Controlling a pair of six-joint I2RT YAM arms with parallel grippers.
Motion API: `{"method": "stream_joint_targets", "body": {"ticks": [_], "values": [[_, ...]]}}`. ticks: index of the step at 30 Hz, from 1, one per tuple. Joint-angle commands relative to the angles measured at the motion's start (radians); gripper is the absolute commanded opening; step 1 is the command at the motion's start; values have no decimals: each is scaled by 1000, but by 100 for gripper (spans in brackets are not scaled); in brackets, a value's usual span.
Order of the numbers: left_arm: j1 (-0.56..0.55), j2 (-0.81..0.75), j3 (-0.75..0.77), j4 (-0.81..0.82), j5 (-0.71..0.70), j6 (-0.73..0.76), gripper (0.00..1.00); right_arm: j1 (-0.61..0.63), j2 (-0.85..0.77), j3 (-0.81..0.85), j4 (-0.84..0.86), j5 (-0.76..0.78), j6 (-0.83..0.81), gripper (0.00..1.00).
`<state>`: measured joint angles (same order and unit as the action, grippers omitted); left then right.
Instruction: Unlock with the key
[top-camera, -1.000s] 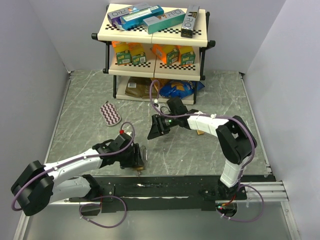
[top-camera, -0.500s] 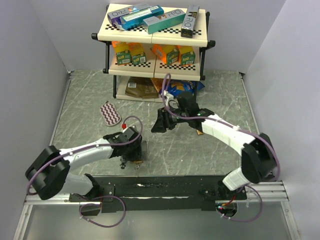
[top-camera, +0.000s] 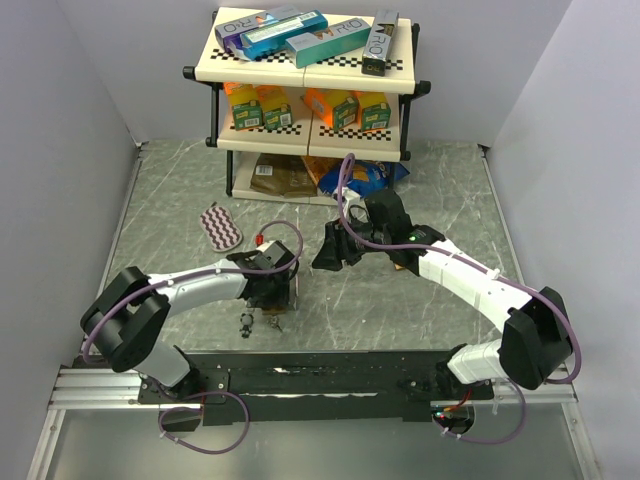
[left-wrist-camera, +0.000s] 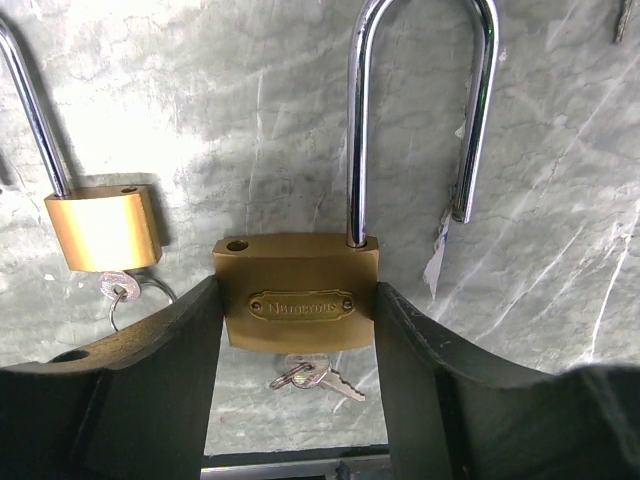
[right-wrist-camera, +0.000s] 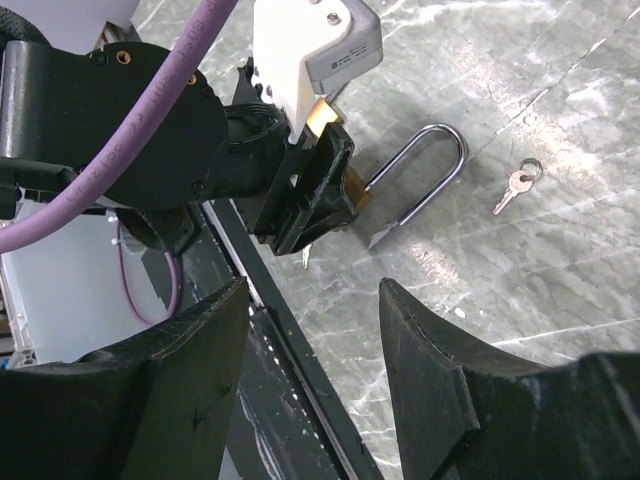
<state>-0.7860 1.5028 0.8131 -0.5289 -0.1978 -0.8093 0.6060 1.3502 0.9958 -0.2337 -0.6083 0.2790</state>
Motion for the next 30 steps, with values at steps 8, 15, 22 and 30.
{"method": "stream_joint_targets", "body": {"ticks": [8, 15, 22, 30], "values": [[2, 97, 118, -17, -65, 48, 6, -6, -26, 17, 5, 21, -14, 62], [8, 142, 152, -37, -77, 52, 7, -9, -57, -2, -1, 41, -18, 63], [39, 149, 156, -60, -86, 39, 11, -20, -63, -11, -1, 51, -18, 63], [42, 169, 178, -65, -71, 45, 21, -26, -83, -29, -6, 70, -18, 63]]}}
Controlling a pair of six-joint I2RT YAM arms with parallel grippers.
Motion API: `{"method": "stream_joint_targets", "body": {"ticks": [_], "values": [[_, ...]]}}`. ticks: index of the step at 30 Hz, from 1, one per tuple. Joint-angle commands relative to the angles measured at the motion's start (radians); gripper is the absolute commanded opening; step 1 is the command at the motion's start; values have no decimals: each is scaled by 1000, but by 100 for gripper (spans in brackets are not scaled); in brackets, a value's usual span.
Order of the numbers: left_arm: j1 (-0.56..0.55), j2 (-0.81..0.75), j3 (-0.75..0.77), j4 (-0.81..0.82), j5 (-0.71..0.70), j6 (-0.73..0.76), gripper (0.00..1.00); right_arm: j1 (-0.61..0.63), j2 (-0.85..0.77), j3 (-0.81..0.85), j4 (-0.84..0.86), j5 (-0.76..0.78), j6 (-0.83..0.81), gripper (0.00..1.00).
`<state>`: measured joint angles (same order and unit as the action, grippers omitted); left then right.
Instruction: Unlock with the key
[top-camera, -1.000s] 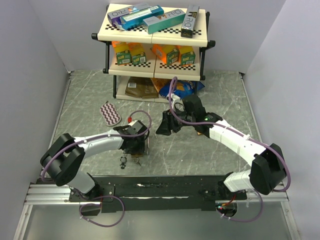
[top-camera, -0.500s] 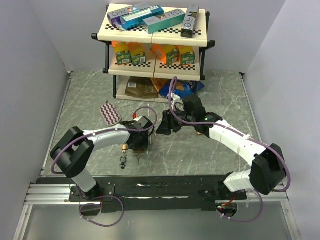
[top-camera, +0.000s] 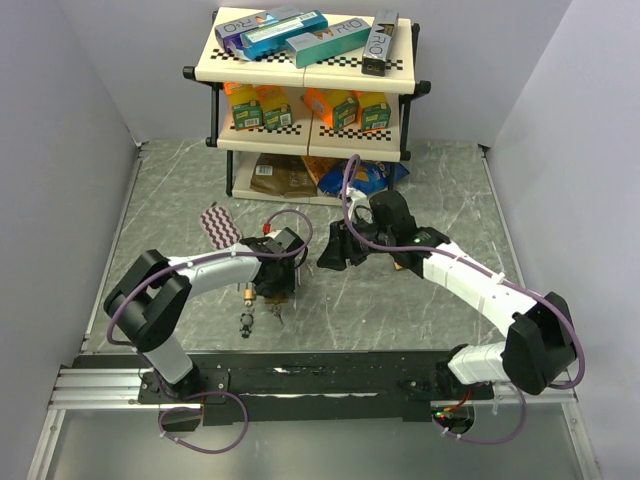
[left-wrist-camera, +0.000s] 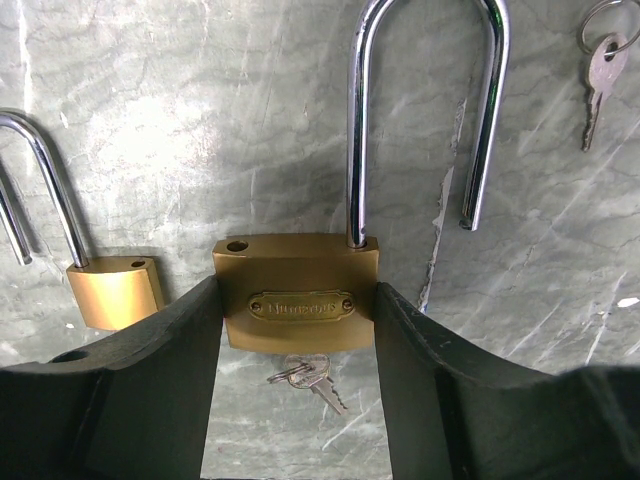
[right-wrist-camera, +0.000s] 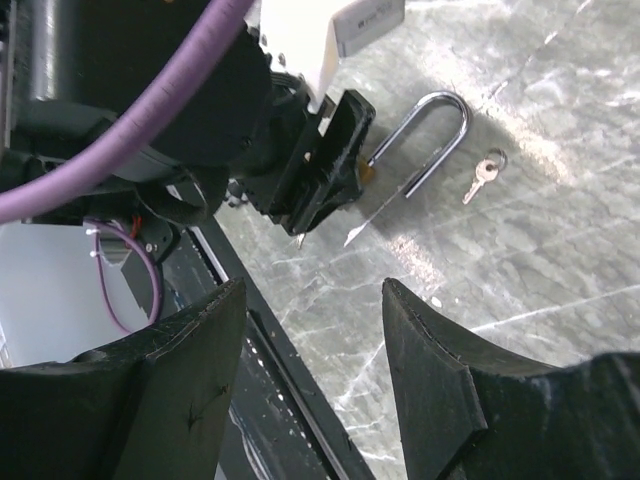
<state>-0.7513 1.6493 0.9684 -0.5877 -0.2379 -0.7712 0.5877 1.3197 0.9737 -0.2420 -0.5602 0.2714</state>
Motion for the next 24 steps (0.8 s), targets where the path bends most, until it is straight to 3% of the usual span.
{"method": "stream_joint_targets", "body": {"ticks": [1, 9, 12, 19, 24], "values": [[7, 21, 26, -4, -29, 10, 24, -8, -56, -10, 0, 31, -11, 64], [3, -22, 105, -41, -46, 32, 67, -9, -102, -26, -66, 112, -17, 64], [-3, -58, 148, -37, -49, 53, 77, -9, -142, -40, -95, 164, -21, 65], [-8, -132, 279, -37, -72, 160, 96, -8, -126, 14, -167, 259, -37, 64], [35, -291, 196, 29, -16, 179, 99, -5, -70, 51, -200, 312, -9, 59]]}}
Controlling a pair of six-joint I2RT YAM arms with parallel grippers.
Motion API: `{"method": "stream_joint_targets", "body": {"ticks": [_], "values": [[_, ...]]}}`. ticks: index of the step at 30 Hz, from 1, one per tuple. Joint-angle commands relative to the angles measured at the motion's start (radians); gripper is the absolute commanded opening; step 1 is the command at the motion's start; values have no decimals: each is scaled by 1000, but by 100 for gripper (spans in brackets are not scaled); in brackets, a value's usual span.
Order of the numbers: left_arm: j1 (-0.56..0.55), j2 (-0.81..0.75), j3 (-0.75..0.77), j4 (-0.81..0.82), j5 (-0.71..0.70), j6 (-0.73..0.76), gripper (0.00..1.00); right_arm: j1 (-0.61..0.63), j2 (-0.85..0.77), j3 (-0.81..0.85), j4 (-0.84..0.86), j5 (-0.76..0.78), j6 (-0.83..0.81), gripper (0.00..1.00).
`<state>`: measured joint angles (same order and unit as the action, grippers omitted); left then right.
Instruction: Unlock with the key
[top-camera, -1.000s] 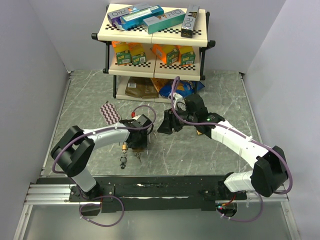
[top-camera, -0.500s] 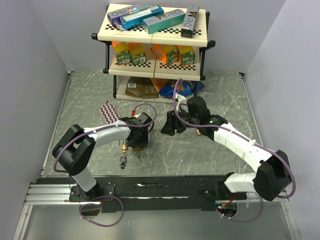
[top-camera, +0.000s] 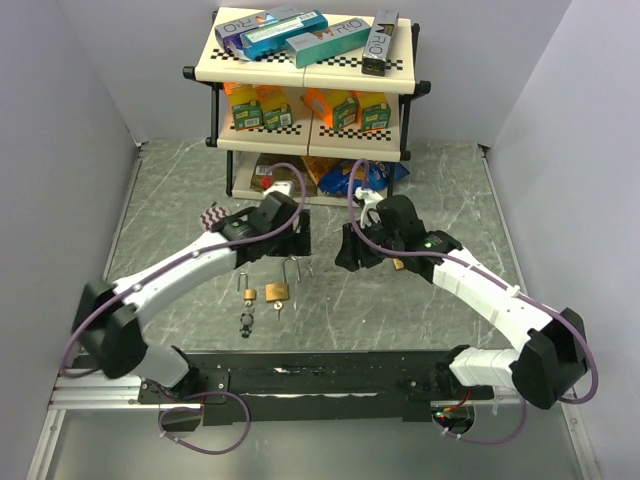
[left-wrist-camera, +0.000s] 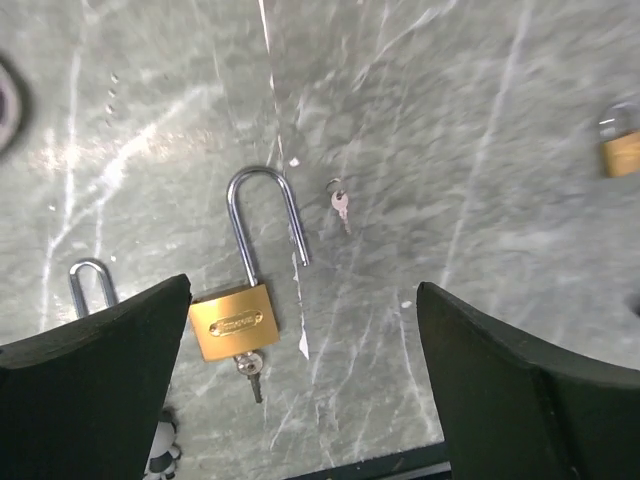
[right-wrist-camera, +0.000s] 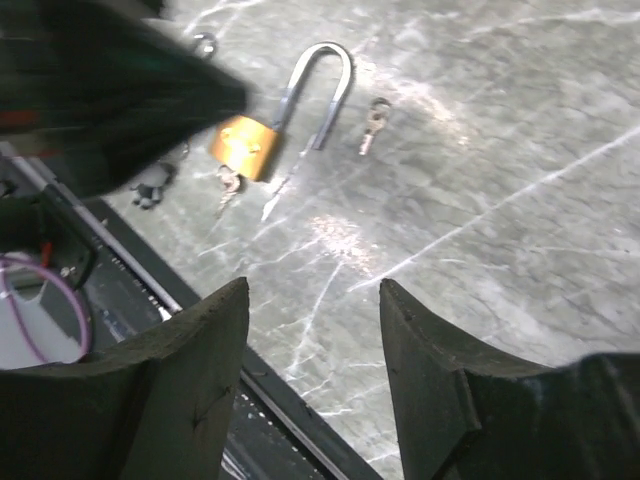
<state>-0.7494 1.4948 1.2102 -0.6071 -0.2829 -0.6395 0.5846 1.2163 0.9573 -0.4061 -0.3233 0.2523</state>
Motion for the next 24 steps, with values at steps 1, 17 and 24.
{"method": "stream_joint_targets", "body": {"ticks": [1, 17, 24], "values": [[73, -171, -95, 65, 53, 32, 100, 1, 60, 80, -39, 79, 15, 59], [459, -459, -227, 100, 470, -48, 99, 238, 575, 452, -152, 325, -44, 52], [530, -427, -193, 83, 524, 7, 99, 267, 771, 626, -261, 448, -53, 47]]}}
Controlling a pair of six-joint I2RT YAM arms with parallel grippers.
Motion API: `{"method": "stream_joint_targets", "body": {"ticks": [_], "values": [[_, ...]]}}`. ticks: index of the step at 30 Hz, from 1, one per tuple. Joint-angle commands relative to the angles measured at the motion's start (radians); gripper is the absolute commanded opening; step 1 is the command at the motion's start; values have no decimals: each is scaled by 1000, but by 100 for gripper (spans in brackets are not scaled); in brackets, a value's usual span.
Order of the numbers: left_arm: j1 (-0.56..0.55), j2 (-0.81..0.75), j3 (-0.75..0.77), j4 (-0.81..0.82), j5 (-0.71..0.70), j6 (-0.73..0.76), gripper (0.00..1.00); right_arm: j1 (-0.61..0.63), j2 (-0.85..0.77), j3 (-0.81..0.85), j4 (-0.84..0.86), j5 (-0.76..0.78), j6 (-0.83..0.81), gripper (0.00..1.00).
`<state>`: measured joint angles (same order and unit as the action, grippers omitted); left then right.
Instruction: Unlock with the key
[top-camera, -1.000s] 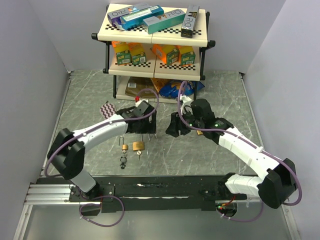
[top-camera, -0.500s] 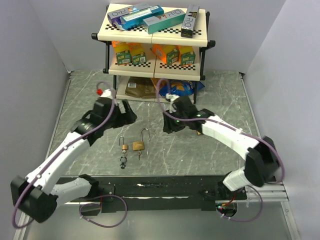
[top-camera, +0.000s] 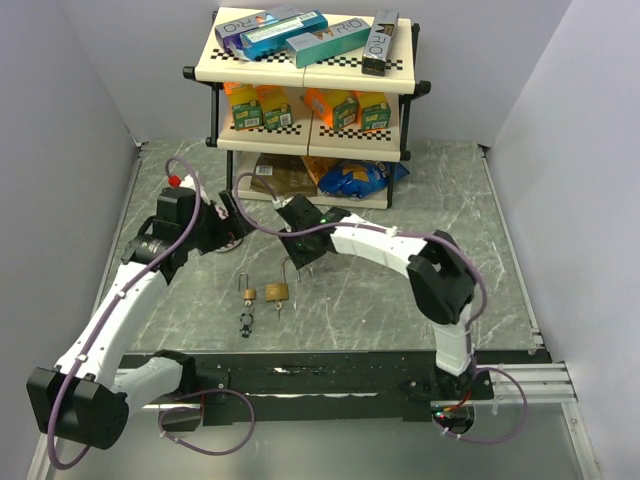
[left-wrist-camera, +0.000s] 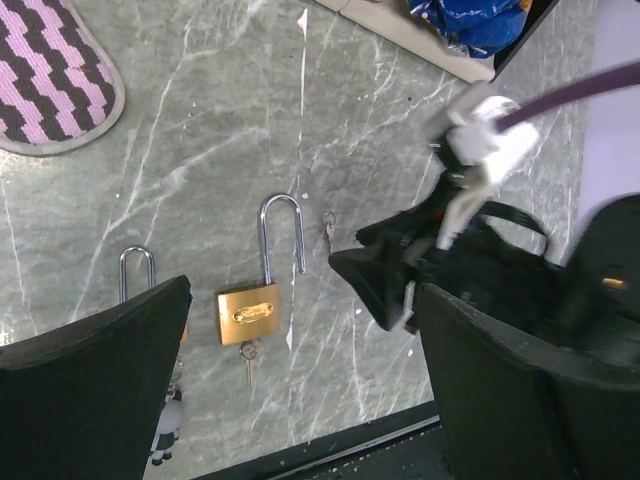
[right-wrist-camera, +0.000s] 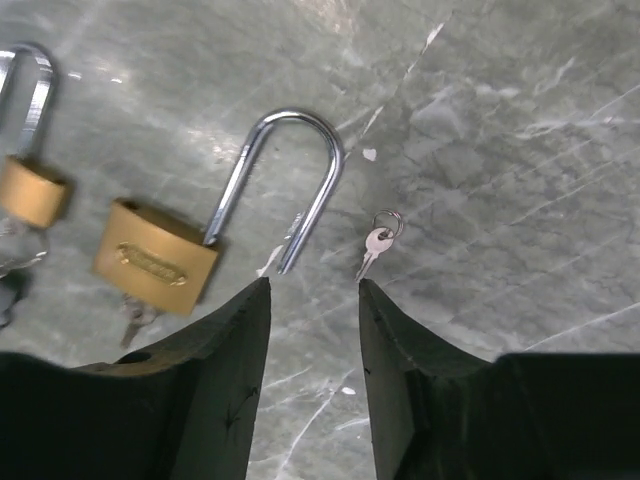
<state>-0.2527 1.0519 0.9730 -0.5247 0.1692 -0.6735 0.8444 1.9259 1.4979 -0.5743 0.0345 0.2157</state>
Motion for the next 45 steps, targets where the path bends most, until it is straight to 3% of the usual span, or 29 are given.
{"method": "stream_joint_targets", "body": {"ticks": [1, 20, 27, 37, 45], "values": [[39, 32, 50, -6, 84, 49, 99, 7, 76, 96, -113, 96, -13, 45], [52, 86, 50, 14, 135, 75, 99, 4, 252, 191, -182, 157, -7, 36], [52, 79, 47, 12, 131, 72, 99, -2, 259, 191, -205, 156, 16, 27], [52, 71, 52, 32, 150, 71, 99, -30, 203, 162, -187, 97, 60, 2], [50, 54, 52, 81, 182, 45, 99, -64, 125, 119, -162, 61, 85, 0]]}}
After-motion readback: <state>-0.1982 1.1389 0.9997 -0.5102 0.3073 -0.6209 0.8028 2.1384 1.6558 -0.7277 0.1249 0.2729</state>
